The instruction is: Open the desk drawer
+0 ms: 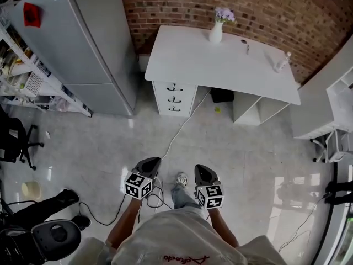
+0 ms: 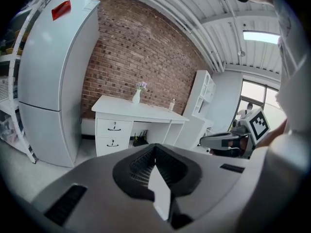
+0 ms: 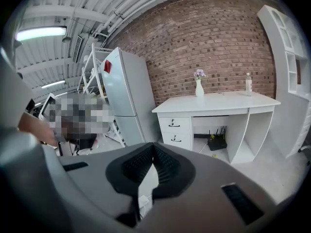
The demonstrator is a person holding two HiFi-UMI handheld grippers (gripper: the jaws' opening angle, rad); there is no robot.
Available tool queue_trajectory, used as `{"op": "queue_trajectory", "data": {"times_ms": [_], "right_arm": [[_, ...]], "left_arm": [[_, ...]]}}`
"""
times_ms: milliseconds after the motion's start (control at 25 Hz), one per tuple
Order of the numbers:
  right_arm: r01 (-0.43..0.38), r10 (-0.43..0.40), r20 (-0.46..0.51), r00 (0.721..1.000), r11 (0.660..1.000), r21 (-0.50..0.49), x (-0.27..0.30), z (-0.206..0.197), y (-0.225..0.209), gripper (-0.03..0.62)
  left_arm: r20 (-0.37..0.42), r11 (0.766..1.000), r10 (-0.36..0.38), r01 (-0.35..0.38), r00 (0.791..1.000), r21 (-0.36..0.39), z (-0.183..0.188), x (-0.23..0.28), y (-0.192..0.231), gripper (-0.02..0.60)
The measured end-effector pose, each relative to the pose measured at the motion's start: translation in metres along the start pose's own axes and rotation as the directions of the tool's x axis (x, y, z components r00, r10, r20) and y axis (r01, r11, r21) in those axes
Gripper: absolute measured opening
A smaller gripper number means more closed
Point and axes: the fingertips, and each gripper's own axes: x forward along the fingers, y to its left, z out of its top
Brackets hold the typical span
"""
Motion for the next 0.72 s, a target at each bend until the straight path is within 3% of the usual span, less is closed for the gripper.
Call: {"op": "queue_trajectory", "data": {"times_ms": [360,720], "right_arm": [[-0.062,0.062,0.004,0.998,0.998,-0.008,0.043,0.056,-0.047,0.017],[-0.083,0.083,-0.032,0.996,0.996,0.016,0.063,0.051,-0.054,0.017]], "left_arm": [[-0.018,0.999,0.03,-0.031,0.999,-0.038,0.045,0.059,0.011,0.012],[-0.036,0.995,0.086,-0.087,0.996,-0.041,0.047,0.058,0.03,0.012]]}}
